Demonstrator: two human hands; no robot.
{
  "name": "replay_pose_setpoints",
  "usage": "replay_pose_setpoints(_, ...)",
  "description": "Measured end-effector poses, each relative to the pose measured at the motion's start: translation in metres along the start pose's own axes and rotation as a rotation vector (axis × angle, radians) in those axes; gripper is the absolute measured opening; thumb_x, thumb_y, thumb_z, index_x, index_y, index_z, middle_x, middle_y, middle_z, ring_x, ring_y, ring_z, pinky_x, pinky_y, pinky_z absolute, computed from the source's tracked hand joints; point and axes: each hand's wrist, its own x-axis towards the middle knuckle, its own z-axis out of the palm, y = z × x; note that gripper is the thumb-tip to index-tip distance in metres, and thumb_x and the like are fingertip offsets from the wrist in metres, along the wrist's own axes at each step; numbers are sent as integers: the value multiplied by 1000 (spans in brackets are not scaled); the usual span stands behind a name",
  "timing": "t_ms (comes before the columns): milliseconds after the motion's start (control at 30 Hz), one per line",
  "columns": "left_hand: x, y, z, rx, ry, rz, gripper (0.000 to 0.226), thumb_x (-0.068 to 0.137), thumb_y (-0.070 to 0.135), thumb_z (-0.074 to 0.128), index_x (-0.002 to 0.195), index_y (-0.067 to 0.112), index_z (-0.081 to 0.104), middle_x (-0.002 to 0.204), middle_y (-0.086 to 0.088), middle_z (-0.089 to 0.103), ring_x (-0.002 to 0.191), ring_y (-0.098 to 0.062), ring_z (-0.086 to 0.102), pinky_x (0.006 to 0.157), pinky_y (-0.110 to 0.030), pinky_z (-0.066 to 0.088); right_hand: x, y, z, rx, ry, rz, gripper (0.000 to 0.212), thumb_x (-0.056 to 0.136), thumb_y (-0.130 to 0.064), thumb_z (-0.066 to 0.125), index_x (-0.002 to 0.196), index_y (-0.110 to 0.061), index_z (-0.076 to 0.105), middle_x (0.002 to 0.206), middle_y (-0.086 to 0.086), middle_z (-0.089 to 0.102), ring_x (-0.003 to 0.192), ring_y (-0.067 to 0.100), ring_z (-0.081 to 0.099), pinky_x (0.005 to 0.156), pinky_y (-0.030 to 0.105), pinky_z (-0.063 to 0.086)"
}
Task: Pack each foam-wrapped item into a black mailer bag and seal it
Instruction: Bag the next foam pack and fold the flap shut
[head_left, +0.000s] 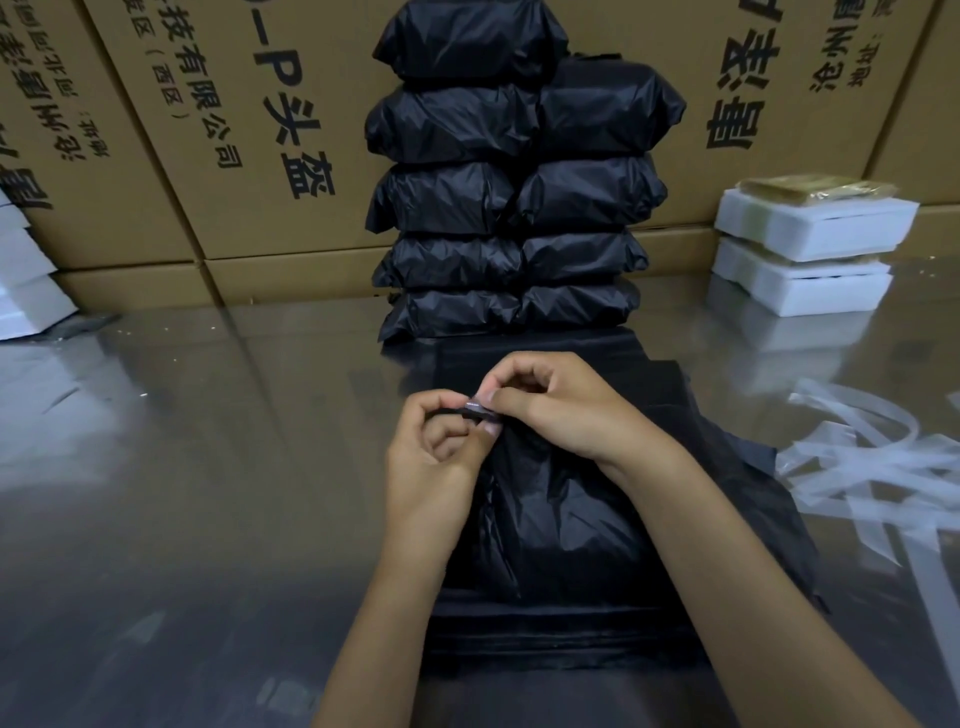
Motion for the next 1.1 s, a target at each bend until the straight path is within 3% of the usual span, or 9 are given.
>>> replay_pose_setpoints(133, 4, -2, -6, -85, -10, -94, 26, 86, 1, 72, 103, 18, 61, 70, 4, 62, 69, -7, 61, 72, -19, 50, 3, 3, 0, 36, 129, 14, 13, 95, -11, 63, 84, -16, 70, 93, 7, 75, 94, 26, 68, 78, 23, 52)
replay_pose_setpoints(267, 6, -1, -11, -157, -27, -195, 22, 86, -1, 70, 93, 20, 67, 82, -2, 72, 75, -13, 67, 69, -24, 54, 6, 6, -2, 132, 260, 53, 17, 95, -11, 61, 82, -20, 67, 81, -1, 66, 60, -4, 58, 54, 8, 43)
replay_pose_setpoints(367, 7, 0, -11, -201, -42, -207, 15, 88, 5, 69, 90, 20, 70, 86, -6, 74, 76, -13, 70, 66, -23, 56, 8, 7, -3, 171, 307, 76, 16, 96, -15, 63, 83, -22, 69, 80, -6, 67, 70, 1, 60, 63, 11, 47)
replay_pose_setpoints(467, 6, -2, -5, -147, -5, -162, 11, 86, 29, 76, 92, 23, 70, 93, -8, 73, 93, -20, 69, 90, -36, 55, 8, 7, -1, 175, 310, 74, 15, 95, -16, 63, 83, -22, 70, 82, -4, 67, 76, 5, 61, 70, 18, 49)
replay_pose_setpoints(533, 6, -4, 1, -120, 30, -135, 13, 83, 37, 76, 85, 27, 67, 87, -2, 69, 90, -17, 65, 92, -40, 50, 9, 6, 0, 160, 308, 71, 15, 95, -16, 64, 83, -23, 70, 83, -3, 67, 76, 5, 61, 70, 17, 50)
replay_pose_setpoints(667, 7, -11, 7, 7, 143, -45, 21, 90, 32, 72, 78, 24, 57, 65, 4, 52, 66, -8, 48, 72, -19, 46, 9, 6, -4, 176, 348, 64, 15, 95, -16, 64, 83, -22, 69, 79, -4, 64, 74, 4, 60, 76, 22, 53)
replay_pose_setpoints(767, 9, -15, 10, 141, 199, 10, 24, 91, 22, 71, 76, 17, 53, 52, 12, 44, 51, -1, 39, 53, -8, 37, 8, 7, -7, 144, 438, 64, 14, 95, -17, 62, 84, -22, 69, 64, -8, 54, 56, 0, 50, 61, 13, 45)
replay_pose_setpoints(1000, 9, -25, 3, 443, 200, -59, 28, 90, 23, 71, 71, 17, 52, 42, 12, 38, 43, -7, 36, 46, -17, 29, 5, 4, -28, 179, 570, 102, 15, 97, -10, 52, 88, -18, 63, 49, -6, 62, 41, 1, 49, 49, 14, 42)
replay_pose_setpoints(1100, 4, -26, 6, 593, 149, -77, 28, 89, 25, 72, 71, 15, 52, 46, 8, 39, 44, -9, 37, 47, -22, 31, 1, 4, -39, 191, 515, 94, 14, 99, -9, 52, 90, -15, 61, 60, 0, 72, 49, 12, 62, 61, 21, 52)
